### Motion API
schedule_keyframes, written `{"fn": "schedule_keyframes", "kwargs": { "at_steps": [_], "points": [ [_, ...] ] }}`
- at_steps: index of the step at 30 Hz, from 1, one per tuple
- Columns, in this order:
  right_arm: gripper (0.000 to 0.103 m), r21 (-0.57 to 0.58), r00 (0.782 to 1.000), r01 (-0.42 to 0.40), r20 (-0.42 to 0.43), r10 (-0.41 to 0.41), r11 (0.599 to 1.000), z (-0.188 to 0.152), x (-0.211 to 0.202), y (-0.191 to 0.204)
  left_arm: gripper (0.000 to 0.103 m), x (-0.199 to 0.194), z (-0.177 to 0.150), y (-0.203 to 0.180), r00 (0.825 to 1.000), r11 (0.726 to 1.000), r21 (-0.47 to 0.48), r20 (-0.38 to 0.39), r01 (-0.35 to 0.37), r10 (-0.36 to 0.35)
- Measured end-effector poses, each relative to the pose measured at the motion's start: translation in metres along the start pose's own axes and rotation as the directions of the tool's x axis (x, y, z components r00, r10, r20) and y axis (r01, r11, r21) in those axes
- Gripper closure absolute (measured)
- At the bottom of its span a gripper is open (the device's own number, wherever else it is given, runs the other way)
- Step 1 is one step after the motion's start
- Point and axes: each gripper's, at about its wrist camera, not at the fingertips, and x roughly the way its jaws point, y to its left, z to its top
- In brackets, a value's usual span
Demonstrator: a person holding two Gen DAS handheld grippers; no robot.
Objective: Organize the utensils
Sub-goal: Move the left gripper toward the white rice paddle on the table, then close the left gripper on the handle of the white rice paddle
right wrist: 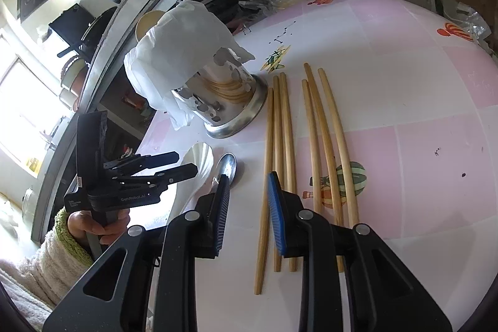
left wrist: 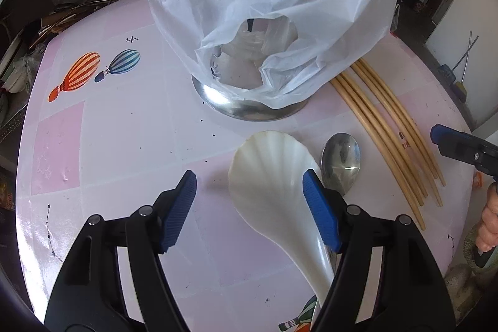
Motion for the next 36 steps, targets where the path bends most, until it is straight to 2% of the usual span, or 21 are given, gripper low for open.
{"fn": "schedule_keyframes", "kwargs": {
  "at_steps": [8,14,19,24,30,36],
  "points": [
    [0.078,0.019,1.0,-0.005,0.005,0.005,1.0,0.001,-0.001,-0.008,0.036,0.008,0.001,-0.012,0.997,0.997,0.034,-0.01,-0.07,0.07],
    [0.078,0.028,1.0,-0.008,0.01,0.008,1.0,0.002,-0.002,-0.013,0.036,0.008,0.001,-0.015,0.997,0.997,0.016,-0.007,-0.081,0.081],
    [0.078,0.033,1.0,-0.01,0.016,0.009,0.999,0.002,-0.004,-0.014,0.049,0.002,-0.003,-0.027,0.997,0.997,0.014,0.003,-0.08,0.08],
    [0.078,0.037,1.0,-0.008,0.025,0.008,0.999,0.003,-0.007,-0.016,0.066,0.002,-0.002,-0.042,0.997,0.997,0.015,0.005,-0.08,0.08],
    [0.078,0.041,1.0,-0.005,0.028,0.004,0.999,0.002,-0.009,-0.018,0.08,-0.003,-0.002,-0.031,0.998,0.998,-0.02,0.014,-0.061,0.062],
    [0.078,0.044,1.0,-0.001,0.028,0.0,0.999,0.002,-0.009,-0.018,0.089,-0.014,-0.006,-0.024,0.999,0.999,-0.051,0.035,-0.017,0.019]
  ]
}}
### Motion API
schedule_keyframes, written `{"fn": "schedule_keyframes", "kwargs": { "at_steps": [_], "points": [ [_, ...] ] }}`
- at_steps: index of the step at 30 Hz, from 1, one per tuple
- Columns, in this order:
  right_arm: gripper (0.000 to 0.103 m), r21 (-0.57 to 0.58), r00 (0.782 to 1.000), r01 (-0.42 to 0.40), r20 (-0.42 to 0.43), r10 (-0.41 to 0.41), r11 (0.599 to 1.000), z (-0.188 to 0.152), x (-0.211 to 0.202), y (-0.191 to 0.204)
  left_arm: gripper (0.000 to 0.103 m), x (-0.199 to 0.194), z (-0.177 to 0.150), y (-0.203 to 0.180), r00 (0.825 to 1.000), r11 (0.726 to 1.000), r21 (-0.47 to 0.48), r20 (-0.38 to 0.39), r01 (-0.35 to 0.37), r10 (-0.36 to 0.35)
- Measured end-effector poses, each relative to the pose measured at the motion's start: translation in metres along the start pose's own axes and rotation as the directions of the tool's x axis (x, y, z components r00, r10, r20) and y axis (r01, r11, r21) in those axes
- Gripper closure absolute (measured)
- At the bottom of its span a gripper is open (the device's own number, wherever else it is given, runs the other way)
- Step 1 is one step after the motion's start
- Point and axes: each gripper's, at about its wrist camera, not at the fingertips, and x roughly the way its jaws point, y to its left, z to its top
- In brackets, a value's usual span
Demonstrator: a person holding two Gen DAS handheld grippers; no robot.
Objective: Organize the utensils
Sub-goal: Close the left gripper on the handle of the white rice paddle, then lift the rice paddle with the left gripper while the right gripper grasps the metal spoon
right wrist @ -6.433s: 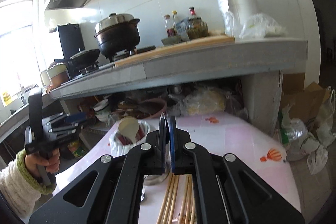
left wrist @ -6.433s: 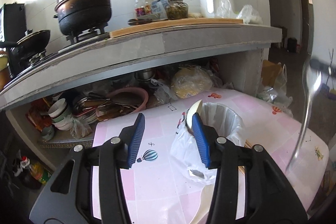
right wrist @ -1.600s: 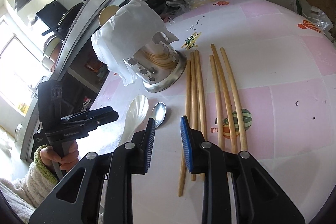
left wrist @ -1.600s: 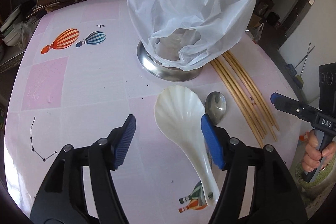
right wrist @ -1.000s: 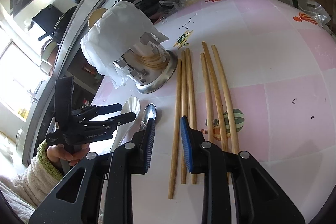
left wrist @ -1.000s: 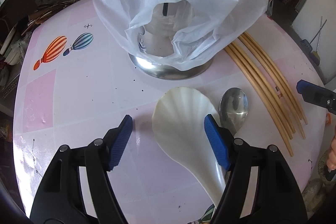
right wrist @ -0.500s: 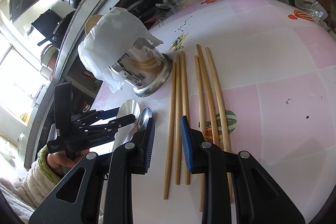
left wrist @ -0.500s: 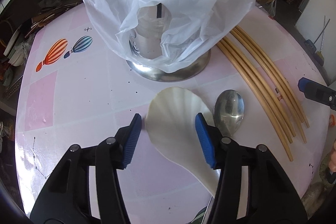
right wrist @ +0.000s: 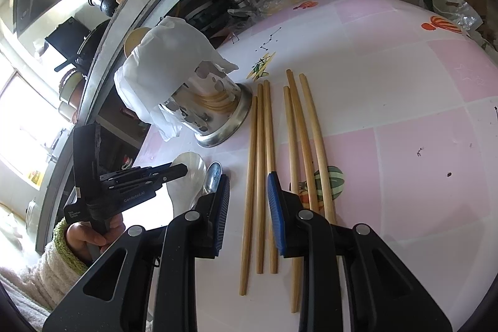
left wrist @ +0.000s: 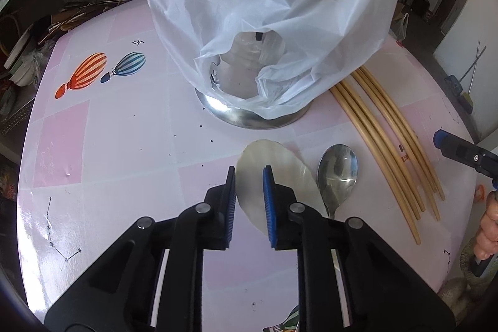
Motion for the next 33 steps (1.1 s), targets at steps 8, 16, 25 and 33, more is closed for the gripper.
{"fn": "schedule_keyframes", "kwargs": {
  "at_steps": [8,16,25,33],
  "points": [
    [0.078,-0.001,1.0,0.008,0.011,-0.008,1.0,0.0,-0.003,0.001,0.097,-0.011,-0.002,0.013,0.995,0.992,-0.072,0.021,0.1,-0.099],
    [0.078,-0.007,1.0,0.008,0.013,-0.008,1.0,-0.001,-0.005,0.004,0.1,-0.013,-0.005,0.03,0.983,0.97,-0.154,0.033,0.186,-0.183],
    [0.078,-0.029,1.0,-0.022,0.001,0.022,0.999,0.003,-0.002,0.016,0.102,-0.037,-0.01,0.04,0.97,0.953,-0.186,0.086,0.239,-0.226],
    [0.078,-0.093,0.994,-0.067,-0.095,0.058,0.993,0.008,0.037,0.04,0.102,-0.072,-0.025,0.056,0.966,0.948,-0.21,0.152,0.239,-0.21]
  ]
}}
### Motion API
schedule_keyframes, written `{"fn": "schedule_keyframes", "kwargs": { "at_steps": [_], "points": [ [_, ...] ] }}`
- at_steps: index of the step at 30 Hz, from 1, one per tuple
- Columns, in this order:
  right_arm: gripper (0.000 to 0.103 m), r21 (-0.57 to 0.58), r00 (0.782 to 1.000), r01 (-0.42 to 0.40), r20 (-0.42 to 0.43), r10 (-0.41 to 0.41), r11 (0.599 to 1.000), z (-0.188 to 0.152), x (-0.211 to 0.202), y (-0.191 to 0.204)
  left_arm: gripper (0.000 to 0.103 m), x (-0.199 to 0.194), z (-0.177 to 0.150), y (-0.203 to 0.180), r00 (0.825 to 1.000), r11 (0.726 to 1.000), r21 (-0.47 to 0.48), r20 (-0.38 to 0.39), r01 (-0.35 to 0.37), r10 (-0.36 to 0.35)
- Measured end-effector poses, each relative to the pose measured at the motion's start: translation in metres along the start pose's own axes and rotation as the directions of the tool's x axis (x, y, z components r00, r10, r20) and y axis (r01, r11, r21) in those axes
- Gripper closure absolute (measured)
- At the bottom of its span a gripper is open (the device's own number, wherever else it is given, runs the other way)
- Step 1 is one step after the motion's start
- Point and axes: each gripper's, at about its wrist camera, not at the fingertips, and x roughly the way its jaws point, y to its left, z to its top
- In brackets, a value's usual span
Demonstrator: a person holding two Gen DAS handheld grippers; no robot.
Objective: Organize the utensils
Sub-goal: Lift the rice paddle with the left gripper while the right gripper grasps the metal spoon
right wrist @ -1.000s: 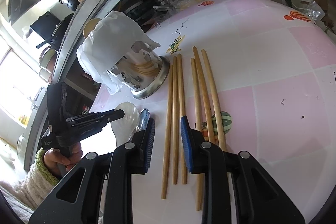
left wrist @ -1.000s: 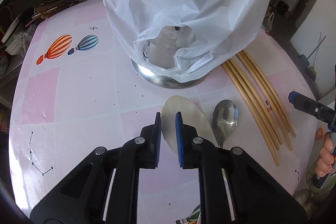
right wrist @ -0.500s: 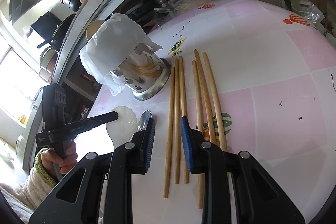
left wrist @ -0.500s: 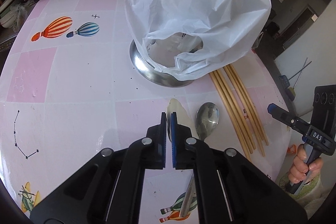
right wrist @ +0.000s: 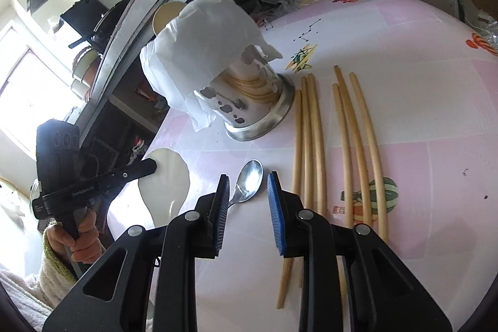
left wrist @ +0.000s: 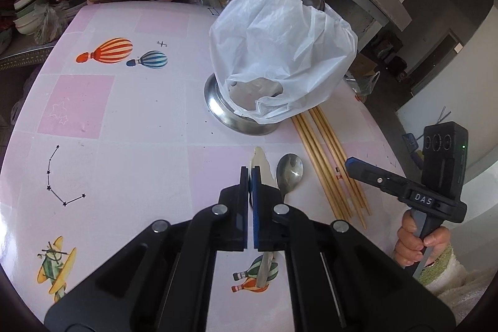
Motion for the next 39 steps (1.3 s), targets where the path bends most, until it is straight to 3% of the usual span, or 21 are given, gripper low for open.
{"fn": "schedule_keyframes", "kwargs": {
  "at_steps": [11,23,39],
  "points": [
    [0.072,-0.063,0.993,0.094,-0.067,-0.098,0.994,0.009,0.044,0.006,0.102,-0.005,-0.011,0.016,1.0,0.999,-0.033,0.004,-0.02,0.021],
    [0.073,-0.083,0.991,0.112,-0.069,-0.118,0.99,0.012,0.058,0.004,0.102,0.0,-0.01,0.018,1.0,0.999,-0.04,0.002,-0.012,0.012],
    [0.09,-0.073,0.993,0.08,-0.084,-0.086,0.994,0.008,0.066,0.005,0.102,0.003,-0.007,0.019,1.0,0.999,-0.039,-0.001,-0.013,0.013]
  ]
}}
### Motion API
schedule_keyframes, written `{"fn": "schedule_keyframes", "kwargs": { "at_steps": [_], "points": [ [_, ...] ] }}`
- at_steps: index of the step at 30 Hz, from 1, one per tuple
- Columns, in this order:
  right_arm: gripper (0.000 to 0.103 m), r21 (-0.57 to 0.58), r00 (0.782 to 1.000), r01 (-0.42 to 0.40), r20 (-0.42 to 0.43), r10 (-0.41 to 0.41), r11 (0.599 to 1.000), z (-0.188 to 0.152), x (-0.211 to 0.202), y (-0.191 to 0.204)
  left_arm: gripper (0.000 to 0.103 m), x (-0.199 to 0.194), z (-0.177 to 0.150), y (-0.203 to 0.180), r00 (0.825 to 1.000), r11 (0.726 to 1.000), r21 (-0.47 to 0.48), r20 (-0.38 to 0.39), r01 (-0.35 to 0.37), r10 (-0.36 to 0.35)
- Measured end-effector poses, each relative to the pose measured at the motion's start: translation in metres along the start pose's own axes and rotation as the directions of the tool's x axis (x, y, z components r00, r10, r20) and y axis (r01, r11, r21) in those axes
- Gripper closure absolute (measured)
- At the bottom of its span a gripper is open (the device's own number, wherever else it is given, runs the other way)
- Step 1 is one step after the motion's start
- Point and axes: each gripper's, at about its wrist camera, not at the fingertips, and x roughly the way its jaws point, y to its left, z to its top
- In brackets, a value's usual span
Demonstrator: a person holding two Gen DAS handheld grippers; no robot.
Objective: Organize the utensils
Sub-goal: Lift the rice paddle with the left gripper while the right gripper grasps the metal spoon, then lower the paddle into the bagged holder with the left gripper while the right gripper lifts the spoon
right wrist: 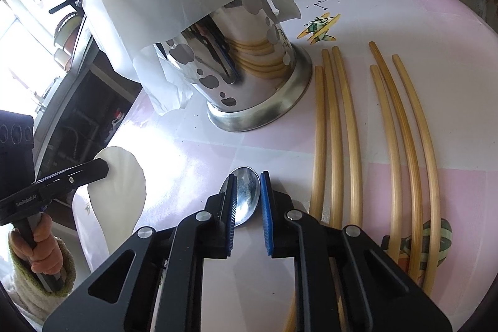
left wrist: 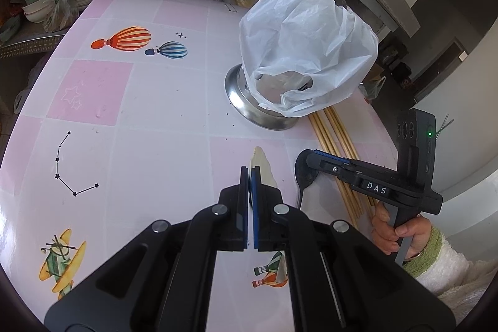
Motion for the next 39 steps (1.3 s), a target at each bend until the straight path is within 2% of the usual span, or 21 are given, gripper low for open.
{"fn": "schedule_keyframes", "kwargs": {
  "at_steps": [13,20,29,39],
  "points": [
    [0.098,-0.046,1.0,0.004,0.018,-0.003,0.999,-0.001,-0.001,0.01,0.102,0.001,0.001,0.0,1.0,1.0,0.001,0.002,-0.006,0.006],
    [0.098,-0.103,0.992,0.088,0.101,-0.078,0.991,0.001,-0.024,0.021,0.102,-0.006,0.002,-0.004,1.0,1.0,0.015,0.019,-0.005,0.005],
    [0.1,-0.149,0.949,0.23,0.253,-0.188,0.962,0.009,-0.07,0.033,0.102,-0.023,0.004,-0.015,0.998,1.0,0.03,0.061,-0.006,0.004],
    [0.1,-0.146,0.909,0.285,0.355,-0.219,0.947,0.016,-0.114,0.036,0.102,-0.045,0.009,-0.025,0.994,0.999,0.048,0.112,-0.022,0.017]
  ]
}}
